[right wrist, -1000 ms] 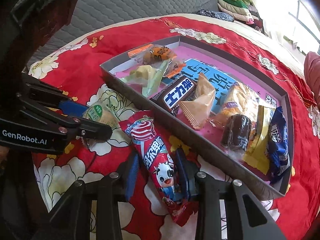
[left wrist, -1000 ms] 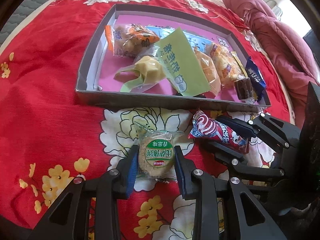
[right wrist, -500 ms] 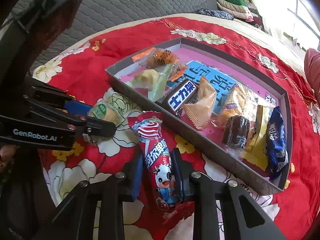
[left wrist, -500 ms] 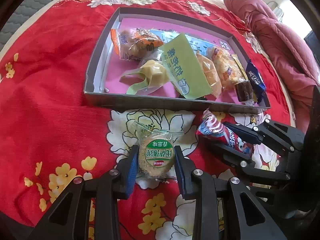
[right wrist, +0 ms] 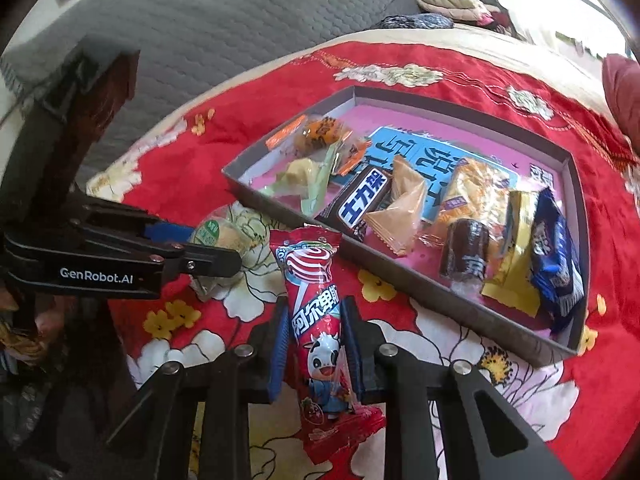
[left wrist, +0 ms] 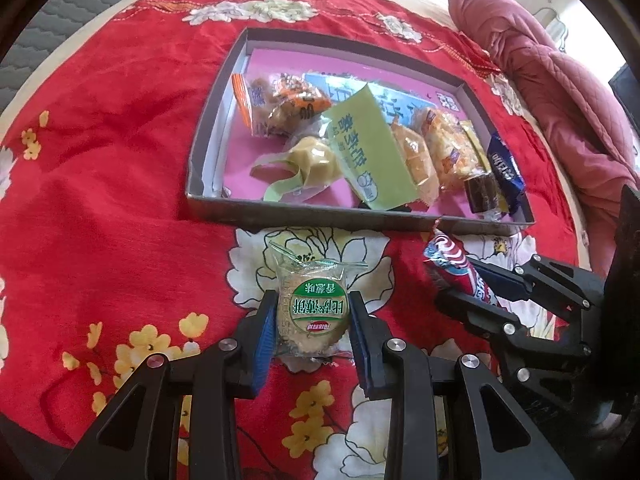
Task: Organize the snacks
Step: 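Lift and carry the candy wrapper with right tool while left tool carries the cookie over the tray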
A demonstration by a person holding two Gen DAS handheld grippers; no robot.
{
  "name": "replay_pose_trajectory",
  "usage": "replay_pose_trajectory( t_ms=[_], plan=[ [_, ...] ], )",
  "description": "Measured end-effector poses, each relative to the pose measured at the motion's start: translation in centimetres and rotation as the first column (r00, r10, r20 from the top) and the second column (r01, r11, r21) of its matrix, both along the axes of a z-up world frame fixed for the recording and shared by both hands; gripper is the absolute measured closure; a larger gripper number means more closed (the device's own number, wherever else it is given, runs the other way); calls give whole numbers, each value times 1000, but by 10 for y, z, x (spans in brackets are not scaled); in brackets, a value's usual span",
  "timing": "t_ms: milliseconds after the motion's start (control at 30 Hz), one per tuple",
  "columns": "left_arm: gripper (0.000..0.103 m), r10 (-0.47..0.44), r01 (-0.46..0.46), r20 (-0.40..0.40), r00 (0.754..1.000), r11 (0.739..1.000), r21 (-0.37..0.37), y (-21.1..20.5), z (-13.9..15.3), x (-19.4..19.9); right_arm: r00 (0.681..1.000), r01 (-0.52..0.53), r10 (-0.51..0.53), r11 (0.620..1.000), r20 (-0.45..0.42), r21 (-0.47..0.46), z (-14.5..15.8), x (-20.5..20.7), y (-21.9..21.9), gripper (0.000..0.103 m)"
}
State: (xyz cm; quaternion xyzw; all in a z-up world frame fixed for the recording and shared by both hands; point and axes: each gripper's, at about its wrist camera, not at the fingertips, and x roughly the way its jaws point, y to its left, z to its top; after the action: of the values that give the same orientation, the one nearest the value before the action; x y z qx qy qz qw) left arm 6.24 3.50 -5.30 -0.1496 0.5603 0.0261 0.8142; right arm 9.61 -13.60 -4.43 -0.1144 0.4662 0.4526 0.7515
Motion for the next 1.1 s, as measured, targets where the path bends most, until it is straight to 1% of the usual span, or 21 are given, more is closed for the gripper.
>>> replay_pose_trajectory(
  t_ms=[200, 333, 567, 767, 1100],
  plan=[
    [68, 1, -1, 22, 1000, 1000, 0, 1, 11, -2, 999, 39, -38, 998, -28, 43, 8, 3, -10, 77],
    [68, 6, -6, 31, 999, 1000, 2, 0, 17, -2, 998, 47, -44, 997, -35, 63, 11, 4, -14, 77],
    [68, 6, -7, 64, 998, 1000, 16, -3, 32, -2, 996, 70, -63, 990, -60, 124, 21, 6, -23, 77],
    [68, -3, 1, 88, 996, 1000, 23, -9, 44, -2, 995, 87, -79, 984, -57, 157, 29, 9, -28, 77],
    [68, -6, 4, 107, 994, 1000, 21, -15, 52, 2, 993, 110, -100, 976, -62, 188, 34, 14, -32, 77]
  ],
)
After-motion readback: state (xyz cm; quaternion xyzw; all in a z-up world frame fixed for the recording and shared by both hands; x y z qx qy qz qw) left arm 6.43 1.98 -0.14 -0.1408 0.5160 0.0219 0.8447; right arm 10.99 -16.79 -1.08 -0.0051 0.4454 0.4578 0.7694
